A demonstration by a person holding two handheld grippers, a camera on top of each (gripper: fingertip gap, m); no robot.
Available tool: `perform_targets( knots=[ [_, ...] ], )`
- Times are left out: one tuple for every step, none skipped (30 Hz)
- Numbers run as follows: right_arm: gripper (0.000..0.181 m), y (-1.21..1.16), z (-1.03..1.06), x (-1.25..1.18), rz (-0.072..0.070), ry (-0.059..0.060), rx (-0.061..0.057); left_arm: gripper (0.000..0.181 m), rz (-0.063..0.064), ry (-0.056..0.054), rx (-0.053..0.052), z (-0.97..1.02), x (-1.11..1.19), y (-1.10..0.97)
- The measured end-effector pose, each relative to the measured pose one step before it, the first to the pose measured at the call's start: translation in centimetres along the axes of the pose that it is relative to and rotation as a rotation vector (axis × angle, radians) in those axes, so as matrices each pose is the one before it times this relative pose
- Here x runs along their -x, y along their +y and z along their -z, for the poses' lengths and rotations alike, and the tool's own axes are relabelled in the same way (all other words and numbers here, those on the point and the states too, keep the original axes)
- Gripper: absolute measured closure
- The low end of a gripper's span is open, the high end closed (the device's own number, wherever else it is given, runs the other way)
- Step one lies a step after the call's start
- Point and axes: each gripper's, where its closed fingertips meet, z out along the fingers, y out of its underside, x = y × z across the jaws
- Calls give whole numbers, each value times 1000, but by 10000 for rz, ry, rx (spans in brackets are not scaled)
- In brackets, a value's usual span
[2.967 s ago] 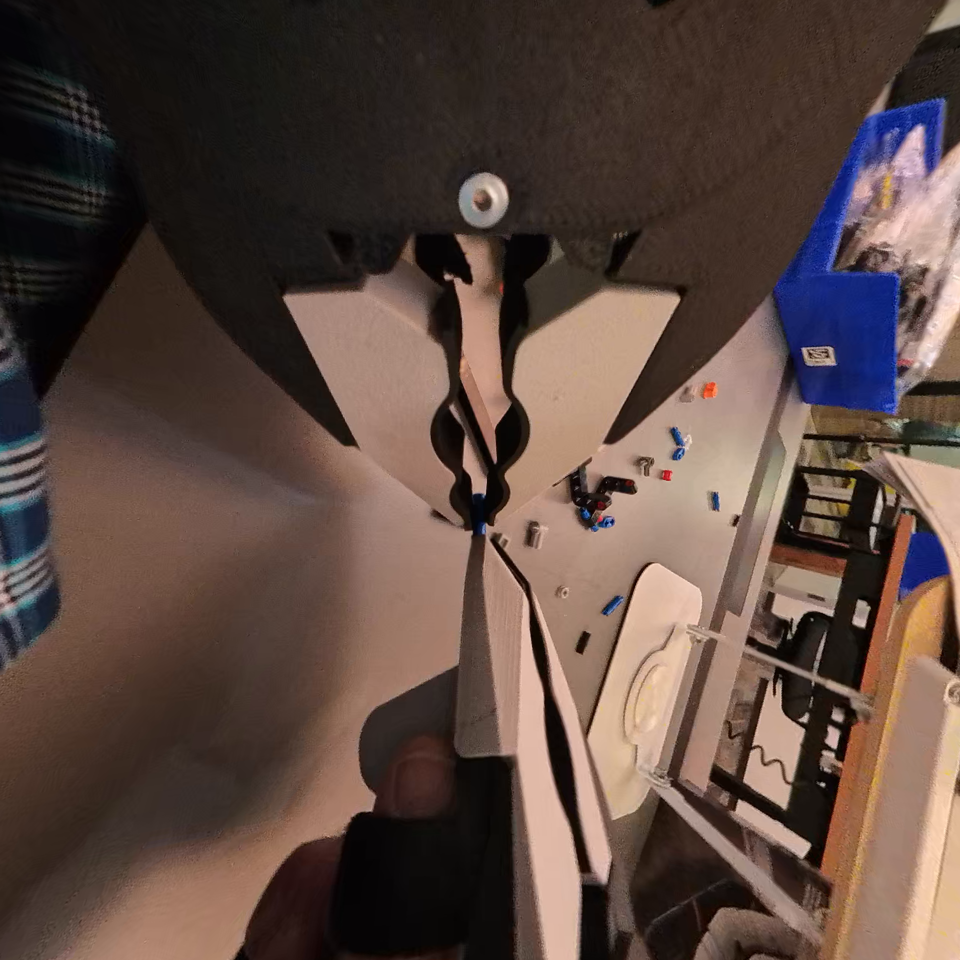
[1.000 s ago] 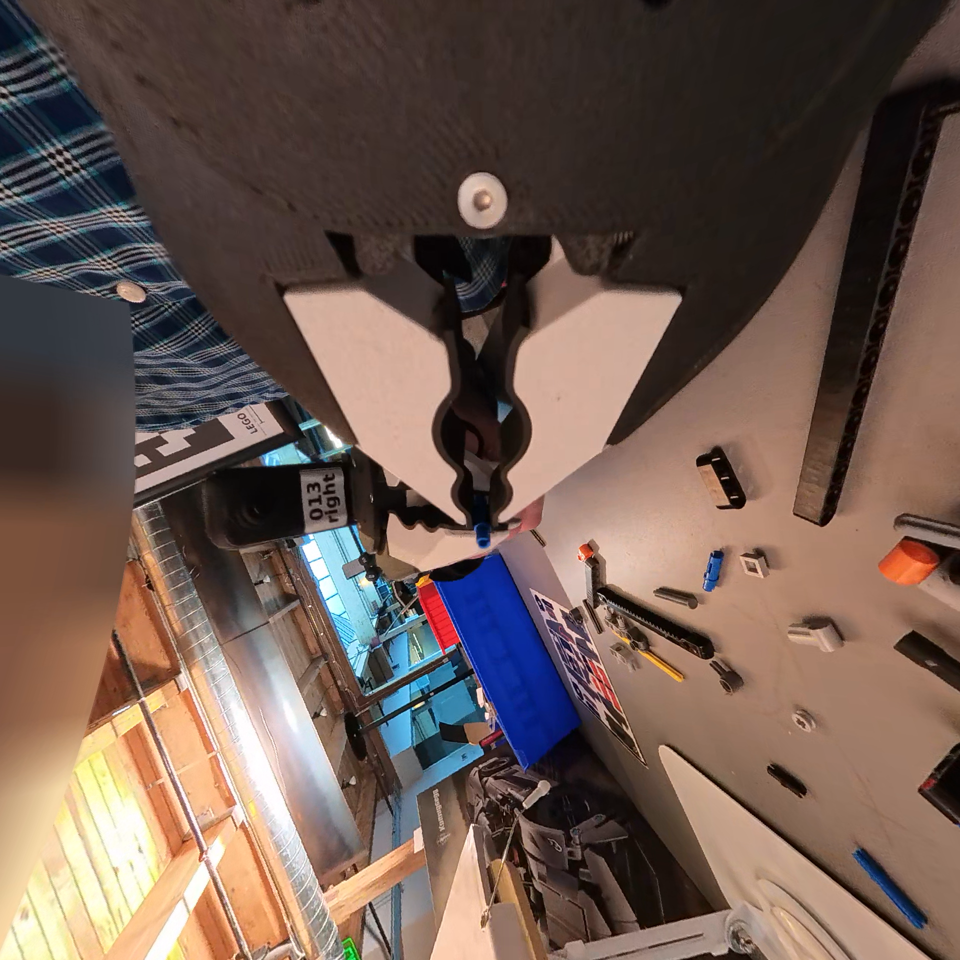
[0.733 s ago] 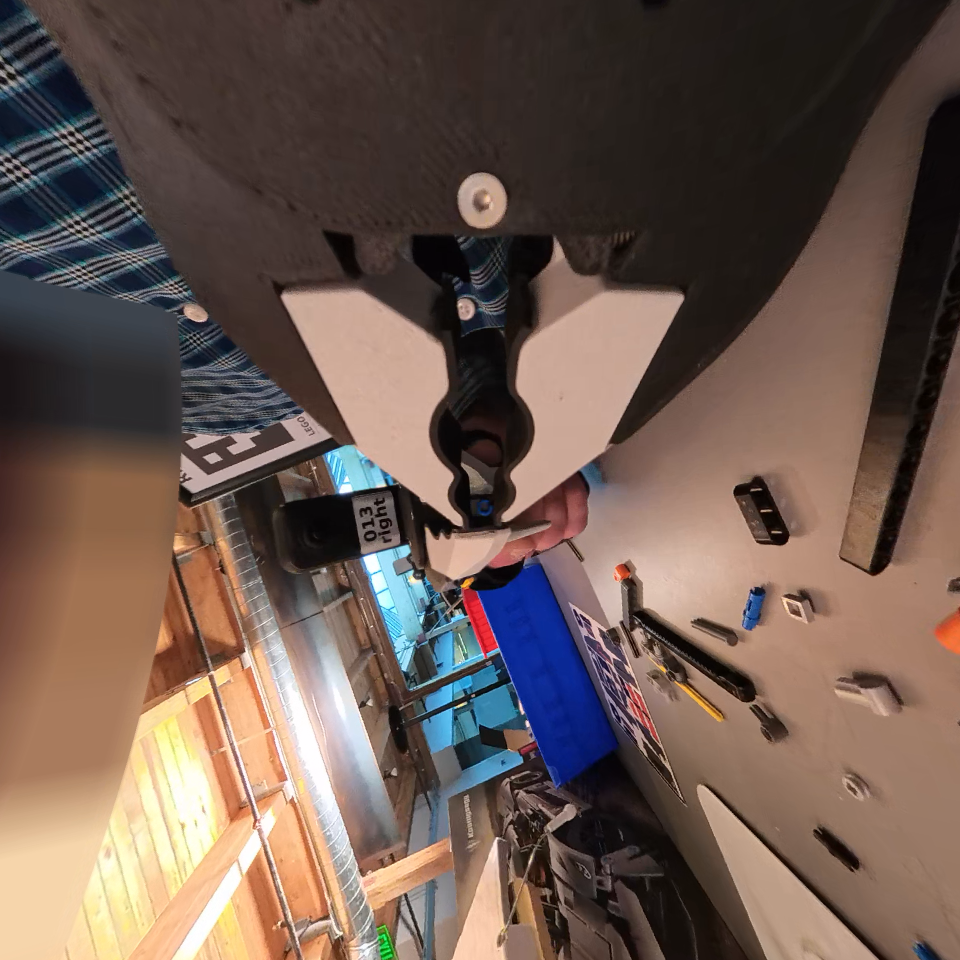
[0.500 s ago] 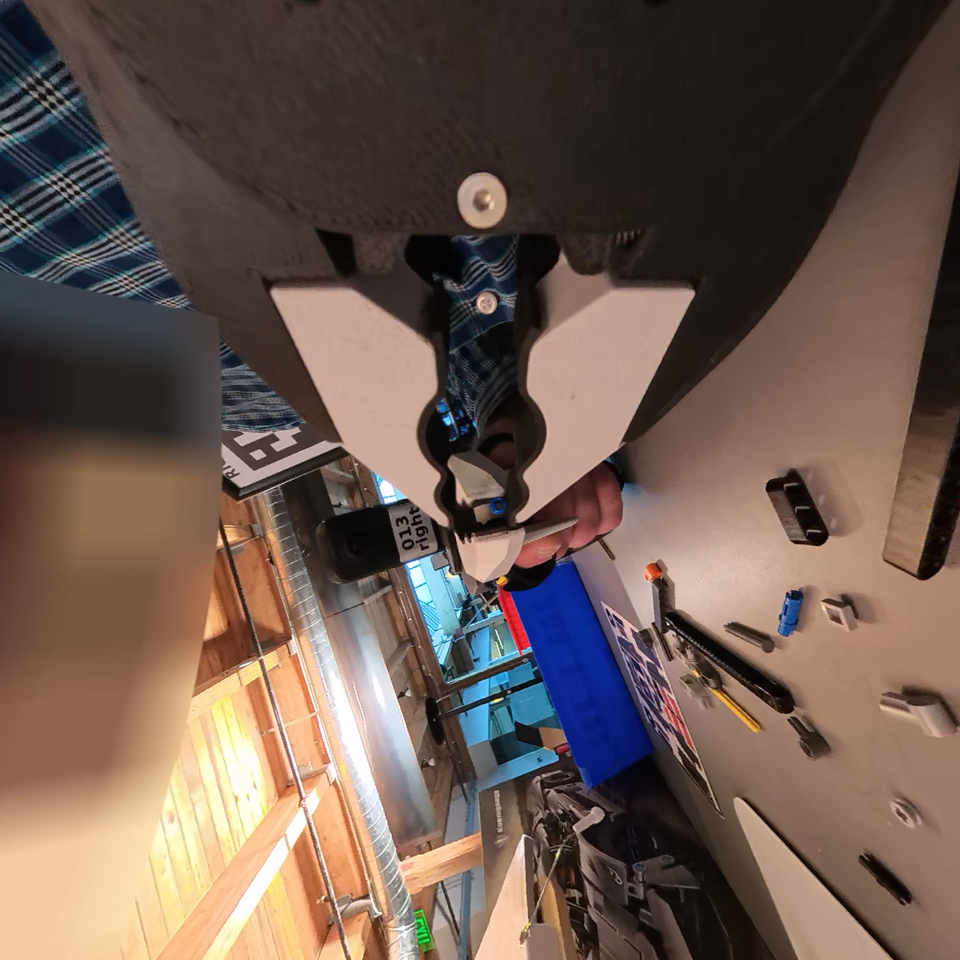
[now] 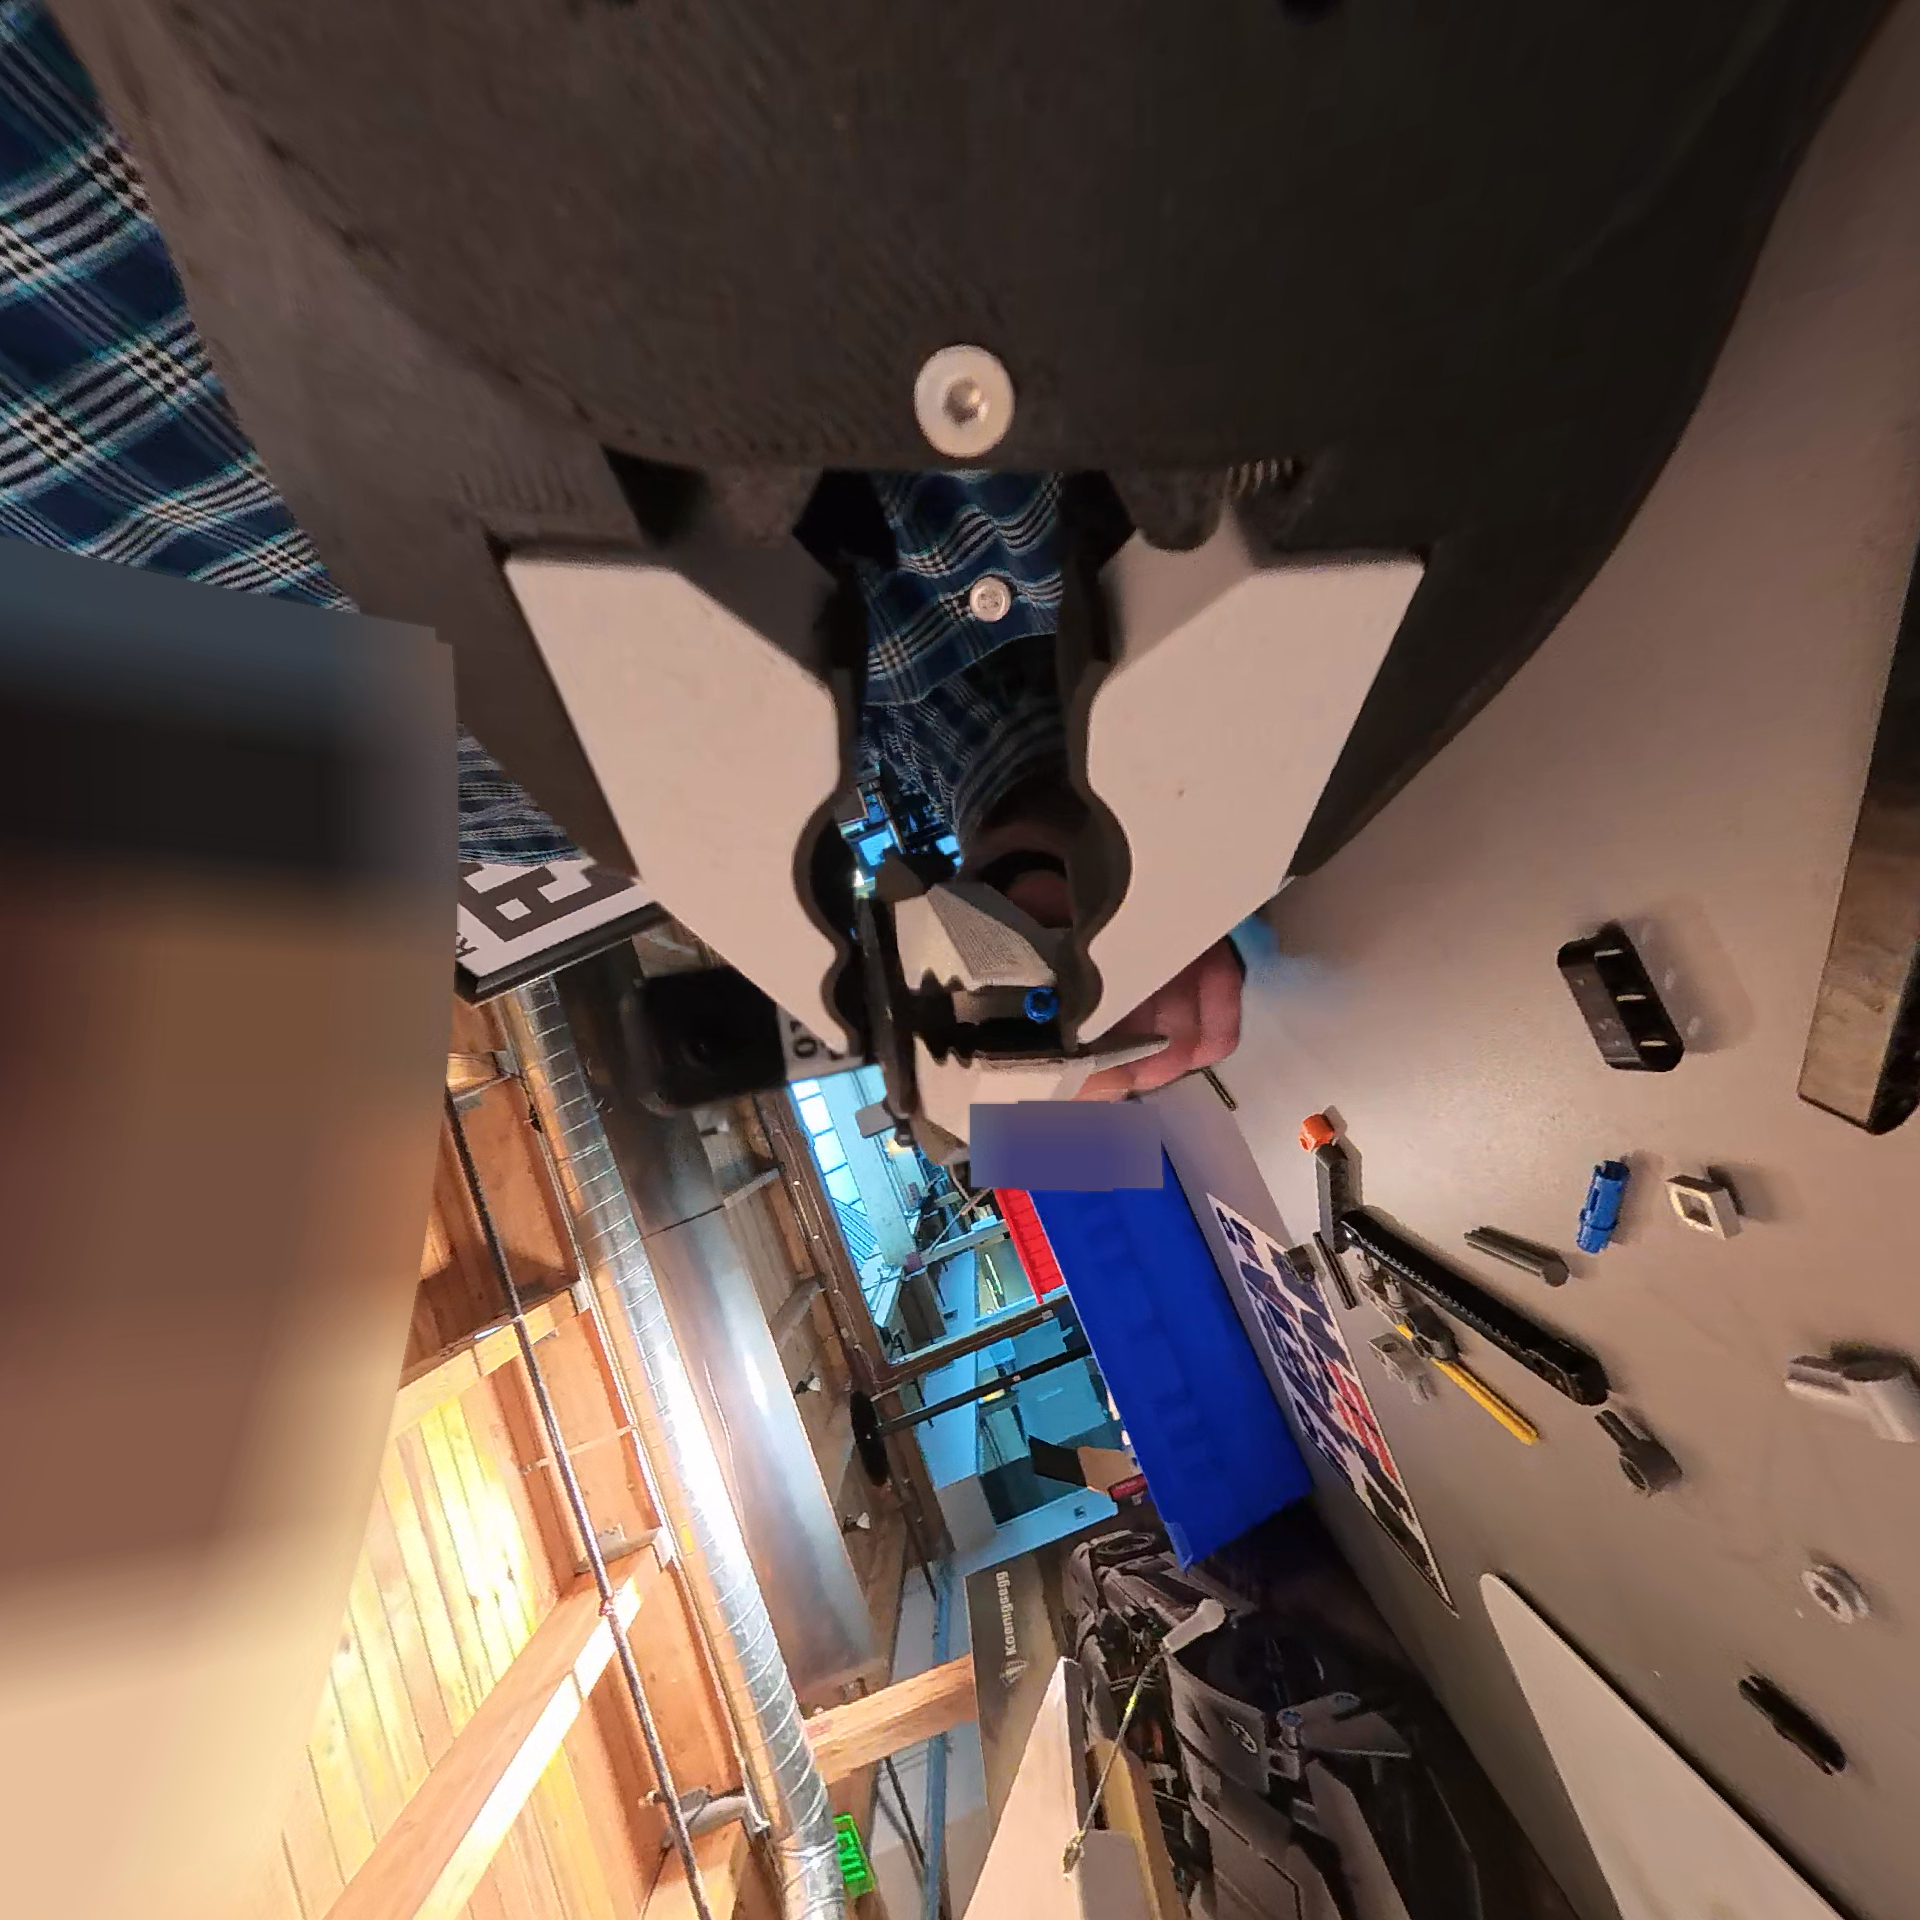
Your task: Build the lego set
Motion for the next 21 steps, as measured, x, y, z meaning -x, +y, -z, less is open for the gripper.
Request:
perform_targets(
  knots=[
    [174, 82, -69, -16, 501, 262, 181, 148, 17, -92, -22, 19, 114, -42],
    [175, 90, -62, -18, 598, 290, 202, 149, 4, -121, -9, 17, 175, -18],
    [174, -140, -5, -14, 570, 306, 107, 154, 34, -38, -35, 45, 60, -49],
    [175, -147, -14, 2, 529, 281, 123, 158, 50, -60, -21, 48, 98, -46],
    [175, 20, -69, 9, 509, 258, 165, 161, 41, -145, -29, 43, 219, -45],
    [175, 199, -133, 68, 359, 158, 200, 163, 47, -209, -22, 47, 346, -29],
    [175, -25, -32, 40, 163, 79, 19, 167, 96, -34, -14, 65, 159, -12],
    [175, -84, 25, 25, -90, -45, -28, 170, 134, 38, 7, 17, 62, 7],
    [175, 45, 11, 20, -256, -149, -58, 172, 34, -55, 28, -10, 119, 40],
    [175, 129, -6, 22, -487, -221, -95, 171, -38, -123, 24, -49, 178, 25],
    [175, -28, 61, -55, -562, -212, -185, 172, -25, 22, 26, -62, -53, -14],
    [176, -18, 41, -71, -476, -193, -99, 172, -89, -47, 34, -51, 2, -29],
    [176, 52, -6, -87, -328, -100, -37, 171, -179, -84, 13, -72, -1, -54],
    [176, -7, 23, -107, -227, -25, -70, 168, -83, 40, -15, -61, -145, -73],
    [176, 9, 5, -89, -124, 7, -20, 166, -58, 7, -26, -66, -115, -60],
    [176, 66, 0, -60, 127, 82, 66, 164, -149, -112, -14, -47, 2, -26],
    [176, 74, -30, -54, 244, 147, 106, 162, -125, -104, -3, -52, 3, -33],
    [176, -12, -24, -99, 264, 204, 68, 161, 11, -31, -31, -27, -55, -115],
    [176, 7, -33, -102, 288, 225, 84, 161, 24, -62, -28, -57, 35, -109],
    [176, 52, -39, -122, 408, 262, 128, 162, -28, -95, -29, -64, 92, -97],
    [176, 60, -46, -105, 459, 292, 156, 162, 22, -78, -44, -53, 109, -129]
  ],
)
